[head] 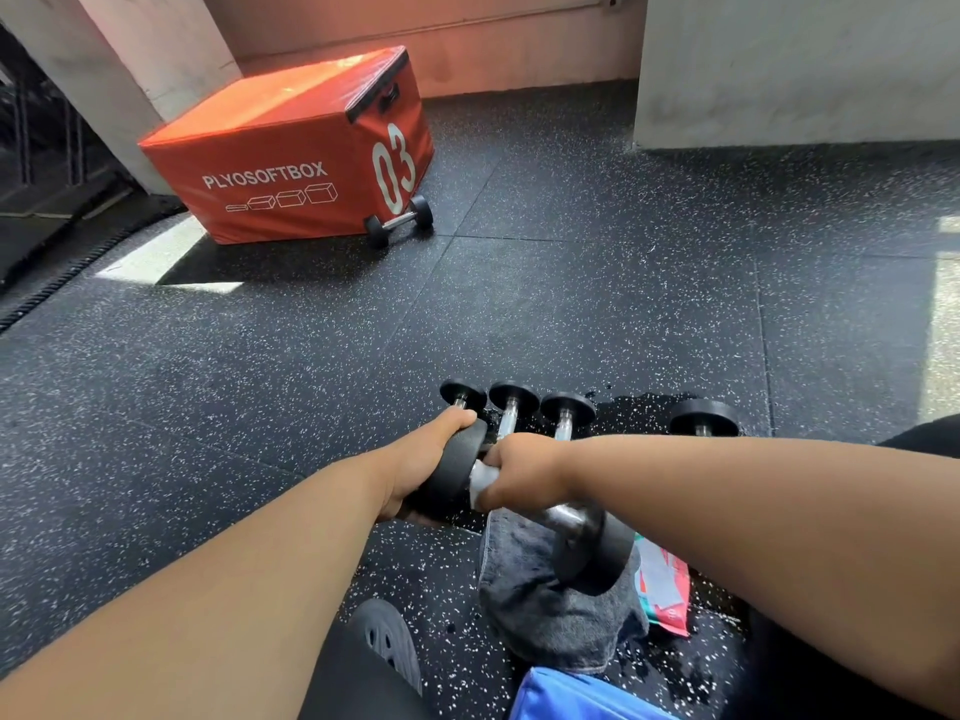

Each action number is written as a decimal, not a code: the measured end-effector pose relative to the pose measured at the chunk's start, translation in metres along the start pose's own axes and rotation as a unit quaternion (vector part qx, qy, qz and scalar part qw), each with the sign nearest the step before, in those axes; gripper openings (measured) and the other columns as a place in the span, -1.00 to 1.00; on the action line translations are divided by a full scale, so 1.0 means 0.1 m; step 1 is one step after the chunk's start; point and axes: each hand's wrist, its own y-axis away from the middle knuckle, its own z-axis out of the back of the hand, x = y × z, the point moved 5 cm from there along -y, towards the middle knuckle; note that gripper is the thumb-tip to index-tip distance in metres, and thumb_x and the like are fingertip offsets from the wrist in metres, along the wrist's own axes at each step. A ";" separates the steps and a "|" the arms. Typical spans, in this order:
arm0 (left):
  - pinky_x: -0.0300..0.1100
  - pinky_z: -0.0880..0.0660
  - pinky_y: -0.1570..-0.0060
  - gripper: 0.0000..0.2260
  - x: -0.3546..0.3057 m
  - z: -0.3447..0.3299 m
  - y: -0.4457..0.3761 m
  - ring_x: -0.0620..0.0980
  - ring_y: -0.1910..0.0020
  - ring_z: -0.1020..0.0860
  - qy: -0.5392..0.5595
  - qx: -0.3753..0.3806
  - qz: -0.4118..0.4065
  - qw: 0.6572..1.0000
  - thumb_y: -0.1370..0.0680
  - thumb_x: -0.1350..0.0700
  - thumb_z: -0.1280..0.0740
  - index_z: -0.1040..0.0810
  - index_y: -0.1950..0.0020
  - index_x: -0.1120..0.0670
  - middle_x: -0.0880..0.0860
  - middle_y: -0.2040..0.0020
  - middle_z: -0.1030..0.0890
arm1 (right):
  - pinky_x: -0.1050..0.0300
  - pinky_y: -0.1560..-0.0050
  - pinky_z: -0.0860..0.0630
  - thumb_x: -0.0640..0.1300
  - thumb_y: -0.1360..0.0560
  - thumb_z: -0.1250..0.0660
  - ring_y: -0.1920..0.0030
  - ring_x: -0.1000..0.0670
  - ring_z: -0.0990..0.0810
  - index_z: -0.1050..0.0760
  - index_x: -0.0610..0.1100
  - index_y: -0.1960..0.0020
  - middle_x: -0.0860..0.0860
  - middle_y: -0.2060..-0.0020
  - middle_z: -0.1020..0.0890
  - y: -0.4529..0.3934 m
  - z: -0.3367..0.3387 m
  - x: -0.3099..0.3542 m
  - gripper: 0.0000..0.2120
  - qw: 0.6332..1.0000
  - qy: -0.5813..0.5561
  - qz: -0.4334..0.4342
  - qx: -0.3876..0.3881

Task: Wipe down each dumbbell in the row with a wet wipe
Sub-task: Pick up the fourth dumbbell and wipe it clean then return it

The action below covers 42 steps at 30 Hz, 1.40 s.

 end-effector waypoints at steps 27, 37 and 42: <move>0.12 -0.58 -0.14 -0.54 -0.16 -0.05 0.06 0.23 -0.07 -0.68 -0.073 -0.012 -0.126 0.989 -0.35 -0.40 -0.33 -0.63 -0.09 -0.14 0.17 -0.15 -0.71 | 0.31 0.33 -0.54 -0.29 -0.64 -0.28 0.40 0.14 -0.62 -0.56 -0.24 0.14 0.02 0.37 -0.67 0.18 -0.18 0.05 -0.81 0.920 -0.339 -0.001 0.195; -0.18 -0.45 0.26 -0.47 0.05 -0.03 0.06 0.08 0.30 -0.55 -0.001 0.019 0.003 1.000 -0.56 -0.43 -0.17 -0.55 0.22 0.01 0.12 0.16 -0.63 | -0.05 0.02 -0.60 0.13 -0.54 -0.26 0.15 -0.16 -0.60 -0.56 -0.06 0.08 -0.05 0.18 -0.65 0.16 -0.12 0.31 -0.73 0.938 0.300 0.063 -0.164; -0.14 -0.47 0.19 -0.46 0.05 -0.03 0.08 0.07 0.31 -0.57 -0.006 -0.001 -0.001 1.000 -0.57 -0.43 -0.17 -0.57 0.20 0.00 0.11 0.18 -0.65 | -0.02 0.13 -0.60 0.00 -0.57 -0.29 0.17 -0.17 -0.62 -0.54 -0.10 0.11 -0.04 0.22 -0.61 0.10 -0.18 0.27 -0.81 0.950 0.286 0.061 -0.107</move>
